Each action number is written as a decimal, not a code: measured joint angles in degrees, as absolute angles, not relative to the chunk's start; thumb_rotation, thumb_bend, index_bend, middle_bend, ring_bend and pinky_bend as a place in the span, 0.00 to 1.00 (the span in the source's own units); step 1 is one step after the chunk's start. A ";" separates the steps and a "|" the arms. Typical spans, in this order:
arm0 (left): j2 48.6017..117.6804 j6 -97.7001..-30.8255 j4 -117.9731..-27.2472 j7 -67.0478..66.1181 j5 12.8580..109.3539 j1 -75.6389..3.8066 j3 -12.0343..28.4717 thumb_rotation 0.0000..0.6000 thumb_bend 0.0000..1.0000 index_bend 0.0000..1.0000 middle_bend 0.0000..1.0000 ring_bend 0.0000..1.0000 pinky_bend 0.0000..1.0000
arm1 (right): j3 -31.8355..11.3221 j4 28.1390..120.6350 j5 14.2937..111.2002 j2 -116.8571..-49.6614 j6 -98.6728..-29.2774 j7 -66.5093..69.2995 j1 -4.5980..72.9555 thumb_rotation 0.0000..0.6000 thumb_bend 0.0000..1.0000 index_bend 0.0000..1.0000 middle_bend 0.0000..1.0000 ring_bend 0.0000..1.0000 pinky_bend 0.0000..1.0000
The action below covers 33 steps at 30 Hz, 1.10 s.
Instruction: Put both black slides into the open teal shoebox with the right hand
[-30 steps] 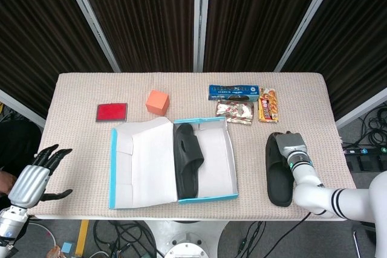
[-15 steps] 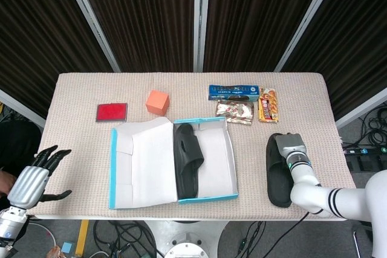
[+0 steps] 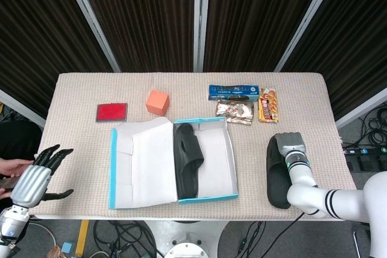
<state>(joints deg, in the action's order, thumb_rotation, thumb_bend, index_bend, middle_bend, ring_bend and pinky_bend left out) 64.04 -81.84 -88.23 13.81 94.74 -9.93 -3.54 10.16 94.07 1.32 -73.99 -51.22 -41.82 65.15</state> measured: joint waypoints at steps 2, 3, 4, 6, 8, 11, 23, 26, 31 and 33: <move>64.03 -81.26 -88.84 13.18 94.25 -10.21 -3.27 1.00 0.00 0.11 0.15 0.01 0.09 | 9.58 94.03 1.98 -73.98 -51.56 -41.40 64.73 1.00 0.09 0.42 0.39 0.34 0.55; 64.04 -81.03 -89.06 12.96 94.05 -10.33 -3.17 1.00 0.00 0.11 0.15 0.01 0.09 | 9.19 94.05 2.59 -73.93 -51.79 -40.98 64.38 1.00 0.10 0.43 0.40 0.35 0.57; 64.04 -80.83 -89.23 12.75 93.84 -10.41 -3.07 1.00 0.00 0.11 0.15 0.01 0.09 | 8.87 94.10 3.14 -73.86 -52.01 -40.61 64.09 1.00 0.11 0.46 0.42 0.37 0.59; 64.06 -80.51 -89.57 12.42 93.54 -10.62 -2.87 1.00 0.00 0.11 0.15 0.01 0.09 | 8.07 94.31 4.70 -73.58 -52.63 -39.54 63.25 1.00 0.13 0.50 0.45 0.41 0.62; 64.09 -80.36 -89.77 12.18 93.43 -10.77 -2.73 1.00 0.00 0.11 0.15 0.01 0.09 | 7.35 94.62 6.25 -73.21 -53.25 -38.47 62.40 1.00 0.15 0.53 0.48 0.43 0.65; 64.13 -80.09 -90.07 11.82 93.27 -11.01 -2.54 1.00 0.00 0.11 0.15 0.01 0.09 | 6.16 95.36 8.85 -72.26 -54.24 -36.78 60.87 1.00 0.16 0.55 0.50 0.45 0.67; 63.92 -81.75 -89.11 12.82 95.09 -10.27 -3.44 1.00 0.00 0.11 0.15 0.01 0.09 | 1.68 105.51 19.00 -61.95 -58.60 -30.16 55.96 1.00 0.16 0.57 0.51 0.46 0.68; 64.02 -81.85 -89.20 12.69 95.43 -10.36 -3.49 1.00 0.00 0.11 0.15 0.01 0.09 | 0.01 109.79 23.70 -57.53 -60.76 -27.53 54.08 1.00 0.16 0.58 0.51 0.47 0.68; 63.93 -82.24 -89.55 12.35 95.85 -10.36 -3.54 1.00 0.00 0.11 0.15 0.01 0.09 | -2.69 114.82 30.81 -52.64 -63.42 -22.60 50.80 1.00 0.17 0.59 0.52 0.48 0.69; 63.83 -82.53 -89.74 12.17 96.01 -10.32 -3.52 1.00 0.00 0.11 0.15 0.01 0.09 | -3.88 116.28 33.79 -51.66 -63.89 -19.85 49.33 1.00 0.17 0.59 0.52 0.48 0.69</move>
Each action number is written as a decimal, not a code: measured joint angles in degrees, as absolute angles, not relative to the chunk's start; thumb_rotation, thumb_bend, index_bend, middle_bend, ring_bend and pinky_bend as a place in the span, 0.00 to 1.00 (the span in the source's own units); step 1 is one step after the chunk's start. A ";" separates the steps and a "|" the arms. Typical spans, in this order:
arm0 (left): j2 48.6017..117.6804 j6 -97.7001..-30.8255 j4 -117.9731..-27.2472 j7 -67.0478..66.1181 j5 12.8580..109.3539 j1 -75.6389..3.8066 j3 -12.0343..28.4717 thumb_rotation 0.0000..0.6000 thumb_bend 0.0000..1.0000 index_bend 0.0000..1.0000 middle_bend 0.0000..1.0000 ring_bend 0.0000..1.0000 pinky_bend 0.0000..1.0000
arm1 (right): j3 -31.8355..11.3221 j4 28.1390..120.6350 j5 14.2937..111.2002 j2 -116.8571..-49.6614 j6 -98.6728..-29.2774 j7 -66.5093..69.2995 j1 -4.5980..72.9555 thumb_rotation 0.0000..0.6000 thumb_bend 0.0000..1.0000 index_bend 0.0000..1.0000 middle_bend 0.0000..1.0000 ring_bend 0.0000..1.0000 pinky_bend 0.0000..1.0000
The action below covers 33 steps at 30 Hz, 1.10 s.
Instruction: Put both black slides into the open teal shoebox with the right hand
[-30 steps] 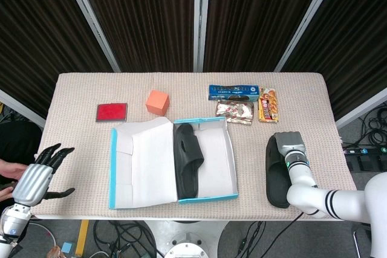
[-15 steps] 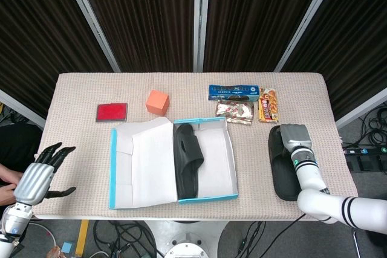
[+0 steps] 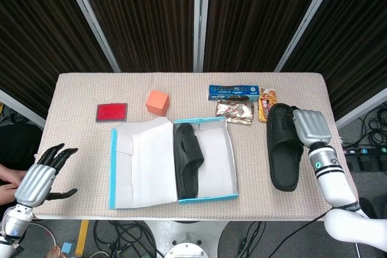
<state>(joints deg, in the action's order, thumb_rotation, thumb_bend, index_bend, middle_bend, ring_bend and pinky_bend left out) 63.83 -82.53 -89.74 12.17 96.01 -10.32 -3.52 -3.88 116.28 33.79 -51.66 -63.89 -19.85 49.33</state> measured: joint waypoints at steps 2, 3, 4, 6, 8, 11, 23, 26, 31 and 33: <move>63.71 -82.86 -89.93 12.02 96.10 -10.23 -3.48 1.00 0.00 0.11 0.15 0.01 0.09 | -4.83 117.05 36.19 -51.19 -64.15 -17.46 48.11 1.00 0.17 0.59 0.52 0.48 0.69; 63.64 -82.98 -90.02 11.96 96.12 -10.19 -3.46 1.00 0.00 0.11 0.15 0.01 0.09 | -5.41 117.34 37.81 -51.09 -64.31 -15.88 47.32 1.00 0.17 0.59 0.52 0.48 0.69; 63.58 -83.08 -90.10 11.90 96.12 -10.15 -3.44 1.00 0.00 0.11 0.15 0.01 0.09 | -5.81 117.45 39.01 -51.13 -64.40 -14.62 46.74 1.00 0.17 0.59 0.52 0.48 0.69; 63.45 -83.26 -90.25 11.75 96.14 -10.07 -3.43 1.00 0.00 0.11 0.15 0.01 0.09 | -6.89 117.49 42.04 -51.55 -64.51 -10.78 45.24 1.00 0.17 0.59 0.52 0.48 0.69; 63.35 -83.39 -90.32 11.58 96.18 -10.02 -3.42 1.00 0.00 0.11 0.15 0.01 0.09 | -7.57 117.37 44.07 -52.02 -64.52 -8.10 44.31 1.00 0.17 0.60 0.53 0.48 0.69; 63.21 -83.68 -90.35 11.41 96.25 -9.91 -3.39 1.00 0.00 0.11 0.15 0.01 0.09 | -8.87 116.70 49.02 -53.51 -64.59 -2.34 42.42 1.00 0.17 0.61 0.54 0.49 0.70; 63.10 -84.47 -88.68 11.74 96.04 -9.26 -3.50 1.00 0.00 0.11 0.15 0.01 0.09 | -11.64 105.62 60.81 -67.78 -61.36 14.23 38.98 1.00 0.17 0.62 0.54 0.50 0.70; 63.12 -84.79 -87.92 12.07 96.00 -9.07 -3.48 1.00 0.00 0.11 0.15 0.01 0.09 | -12.29 101.99 62.72 -71.32 -60.17 18.40 38.97 1.00 0.17 0.62 0.54 0.50 0.70; 63.27 -85.33 -86.71 12.28 96.04 -8.80 -3.42 1.00 0.00 0.11 0.15 0.01 0.09 | -13.93 96.32 65.92 -76.85 -58.59 25.09 39.33 1.00 0.16 0.62 0.54 0.50 0.70; 63.42 -85.44 -86.35 12.41 96.02 -8.77 -3.34 1.00 0.00 0.11 0.15 0.01 0.09 | -14.45 95.24 67.12 -78.17 -58.15 27.42 39.41 1.00 0.16 0.62 0.54 0.50 0.70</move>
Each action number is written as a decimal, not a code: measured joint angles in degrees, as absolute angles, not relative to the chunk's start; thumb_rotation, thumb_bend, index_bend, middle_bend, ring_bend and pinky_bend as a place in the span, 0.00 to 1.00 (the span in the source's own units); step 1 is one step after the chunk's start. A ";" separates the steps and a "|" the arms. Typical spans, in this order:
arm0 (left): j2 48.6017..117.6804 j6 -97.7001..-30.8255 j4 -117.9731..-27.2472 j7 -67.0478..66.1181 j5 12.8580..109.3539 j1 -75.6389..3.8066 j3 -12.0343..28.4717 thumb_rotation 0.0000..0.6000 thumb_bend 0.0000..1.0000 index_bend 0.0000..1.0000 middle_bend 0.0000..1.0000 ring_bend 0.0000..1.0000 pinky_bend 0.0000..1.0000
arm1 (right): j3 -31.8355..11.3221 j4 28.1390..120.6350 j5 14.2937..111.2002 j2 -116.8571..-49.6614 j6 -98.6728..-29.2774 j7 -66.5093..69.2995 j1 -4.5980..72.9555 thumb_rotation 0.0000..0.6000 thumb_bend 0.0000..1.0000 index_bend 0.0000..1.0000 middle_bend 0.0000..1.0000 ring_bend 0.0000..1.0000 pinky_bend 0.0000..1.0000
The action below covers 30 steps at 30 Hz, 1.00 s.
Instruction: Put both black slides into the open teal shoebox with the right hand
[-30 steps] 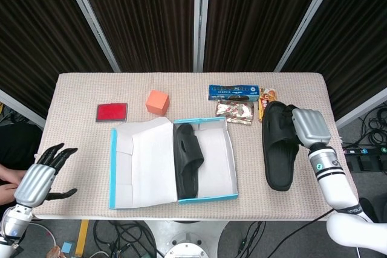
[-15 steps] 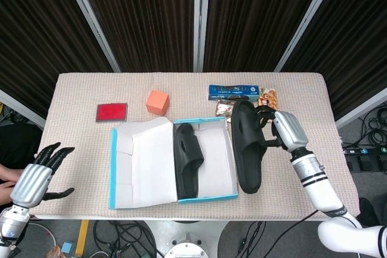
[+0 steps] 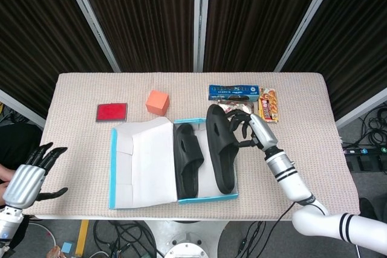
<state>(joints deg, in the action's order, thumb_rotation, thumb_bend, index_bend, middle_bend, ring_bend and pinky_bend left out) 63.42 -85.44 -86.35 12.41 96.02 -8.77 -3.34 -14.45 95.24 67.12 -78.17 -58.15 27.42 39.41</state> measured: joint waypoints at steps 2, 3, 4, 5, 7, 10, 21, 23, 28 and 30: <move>63.62 -85.47 -86.17 12.36 96.03 -8.84 -3.22 1.00 0.00 0.11 0.15 0.01 0.09 | -14.74 94.41 68.12 -79.08 -57.83 29.27 39.42 1.00 0.16 0.62 0.54 0.50 0.70; 63.67 -85.49 -86.09 12.33 96.04 -8.84 -3.21 1.00 0.00 0.11 0.15 0.01 0.09 | -14.87 93.86 68.72 -79.66 -57.66 30.48 39.40 1.00 0.16 0.62 0.54 0.50 0.70; 63.72 -85.55 -85.95 12.35 96.11 -8.79 -3.24 1.00 0.00 0.11 0.15 0.01 0.09 | -14.94 93.44 69.14 -80.09 -57.54 31.39 39.35 1.00 0.16 0.62 0.54 0.50 0.70; 63.74 -85.61 -85.85 12.40 96.18 -8.75 -3.29 1.00 0.00 0.11 0.15 0.01 0.09 | -14.99 93.00 69.55 -80.52 -57.41 32.31 39.31 1.00 0.15 0.62 0.54 0.50 0.70; 63.76 -85.75 -85.69 12.56 96.26 -8.67 -3.35 1.00 0.00 0.11 0.15 0.01 0.09 | -15.01 91.86 70.45 -81.43 -56.93 34.19 39.19 1.00 0.15 0.62 0.54 0.50 0.70; 63.80 -86.06 -85.43 12.77 96.35 -8.56 -3.33 1.00 0.00 0.11 0.15 0.01 0.09 | -14.68 90.26 71.51 -82.28 -55.91 35.51 39.03 1.00 0.15 0.62 0.54 0.50 0.70; 64.67 -86.36 -84.32 12.88 96.94 -8.48 -3.48 1.00 0.00 0.11 0.15 0.01 0.09 | -12.81 84.53 74.91 -84.61 -54.82 36.43 38.58 1.00 0.15 0.62 0.54 0.50 0.70; 64.96 -86.38 -84.22 12.70 97.14 -8.66 -3.40 1.00 0.00 0.11 0.15 0.01 0.09 | -12.52 83.42 75.79 -85.24 -55.09 36.56 38.49 1.00 0.15 0.62 0.54 0.50 0.70; 65.19 -86.70 -84.10 12.78 97.38 -8.71 -3.31 1.00 0.00 0.11 0.15 0.01 0.09 | -12.11 81.35 76.96 -85.92 -54.90 37.03 38.61 1.00 0.15 0.62 0.54 0.50 0.70; 65.11 -86.98 -84.16 12.59 97.70 -8.74 -3.30 1.00 0.00 0.11 0.15 0.01 0.09 | -12.07 80.25 77.24 -86.25 -54.39 36.54 39.05 1.00 0.15 0.62 0.54 0.50 0.70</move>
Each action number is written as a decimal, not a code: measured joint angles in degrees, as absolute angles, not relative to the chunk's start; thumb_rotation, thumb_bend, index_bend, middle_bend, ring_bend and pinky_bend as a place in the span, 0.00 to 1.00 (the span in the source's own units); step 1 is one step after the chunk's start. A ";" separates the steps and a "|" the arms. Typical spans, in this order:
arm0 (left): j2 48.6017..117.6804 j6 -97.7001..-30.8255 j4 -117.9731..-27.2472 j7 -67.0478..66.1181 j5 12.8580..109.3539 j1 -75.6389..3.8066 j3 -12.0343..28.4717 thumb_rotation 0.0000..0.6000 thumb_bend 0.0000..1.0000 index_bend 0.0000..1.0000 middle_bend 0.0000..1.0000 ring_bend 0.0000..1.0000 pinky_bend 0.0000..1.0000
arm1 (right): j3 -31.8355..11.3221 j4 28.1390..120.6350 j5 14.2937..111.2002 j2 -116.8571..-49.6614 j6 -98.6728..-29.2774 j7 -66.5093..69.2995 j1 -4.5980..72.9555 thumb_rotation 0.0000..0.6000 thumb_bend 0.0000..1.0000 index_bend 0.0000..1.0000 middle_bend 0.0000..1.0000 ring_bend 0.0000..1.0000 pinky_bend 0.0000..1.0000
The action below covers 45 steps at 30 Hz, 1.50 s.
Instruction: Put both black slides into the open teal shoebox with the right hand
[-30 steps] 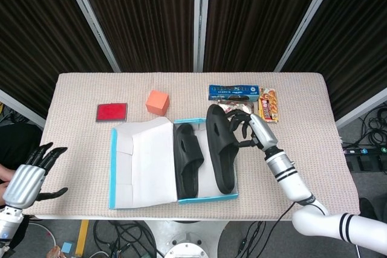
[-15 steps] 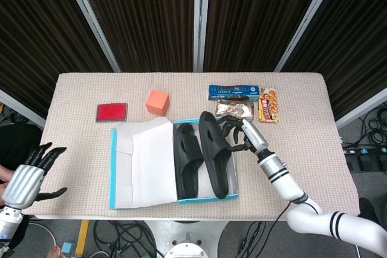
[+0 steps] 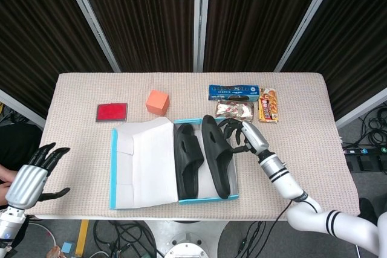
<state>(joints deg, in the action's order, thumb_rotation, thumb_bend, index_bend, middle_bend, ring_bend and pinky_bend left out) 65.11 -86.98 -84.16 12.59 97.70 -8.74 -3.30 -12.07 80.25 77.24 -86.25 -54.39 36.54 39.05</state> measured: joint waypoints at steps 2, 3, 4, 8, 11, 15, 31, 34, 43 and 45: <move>64.94 -87.23 -84.31 12.39 97.76 -8.74 -3.22 1.00 0.00 0.11 0.15 0.01 0.09 | -12.12 79.25 77.25 -86.67 -53.61 35.95 39.61 1.00 0.15 0.62 0.54 0.50 0.70; 64.90 -87.25 -84.35 12.40 97.68 -8.71 -3.19 1.00 0.00 0.11 0.15 0.01 0.09 | -12.15 78.58 77.18 -87.03 -53.19 35.49 39.92 1.00 0.15 0.62 0.54 0.50 0.70; 64.87 -87.25 -84.38 12.42 97.57 -8.69 -3.17 1.00 0.00 0.11 0.15 0.01 0.09 | -12.16 78.10 77.10 -87.33 -52.94 35.19 40.09 1.00 0.15 0.62 0.54 0.50 0.70; 64.84 -87.04 -84.21 12.57 97.32 -8.55 -3.35 1.00 0.00 0.11 0.15 0.01 0.09 | -12.09 76.40 76.60 -88.47 -51.88 34.78 40.50 1.00 0.15 0.62 0.54 0.50 0.70; 64.94 -87.05 -84.01 12.72 97.26 -8.49 -3.39 1.00 0.00 0.11 0.15 0.01 0.09 | -11.82 75.50 76.66 -88.93 -51.48 34.75 40.59 1.00 0.15 0.62 0.54 0.50 0.70; 65.13 -87.12 -83.72 13.00 97.19 -8.43 -3.39 1.00 0.00 0.11 0.15 0.01 0.09 | -11.12 75.00 77.36 -89.10 -51.72 34.21 40.30 1.00 0.15 0.62 0.54 0.50 0.70; 65.98 -87.35 -82.39 13.42 97.05 -8.16 -3.47 1.00 0.00 0.11 0.15 0.01 0.09 | -9.44 73.06 81.57 -90.45 -55.81 27.79 40.00 1.00 0.15 0.62 0.53 0.50 0.69; 65.99 -87.56 -82.22 13.60 97.10 -8.07 -3.50 1.00 0.00 0.11 0.15 0.01 0.09 | -9.58 73.55 81.71 -90.28 -55.83 28.14 40.17 1.00 0.10 0.58 0.50 0.47 0.66; 66.01 -87.80 -82.24 14.04 97.41 -8.07 -3.56 1.00 0.00 0.11 0.15 0.01 0.09 | -8.61 78.68 83.84 -84.80 -53.93 31.81 40.93 1.00 0.00 0.27 0.27 0.17 0.32; 65.97 -87.85 -82.38 14.00 97.46 -8.10 -3.55 1.00 0.00 0.11 0.15 0.01 0.09 | -8.62 80.56 84.12 -83.09 -53.88 33.01 40.94 1.00 0.00 0.25 0.26 0.15 0.32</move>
<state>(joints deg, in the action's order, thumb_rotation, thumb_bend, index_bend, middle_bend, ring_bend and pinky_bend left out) 65.97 -87.85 -82.38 14.00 97.46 -8.10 -3.55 -8.62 80.56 84.12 -83.09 -53.88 33.01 40.94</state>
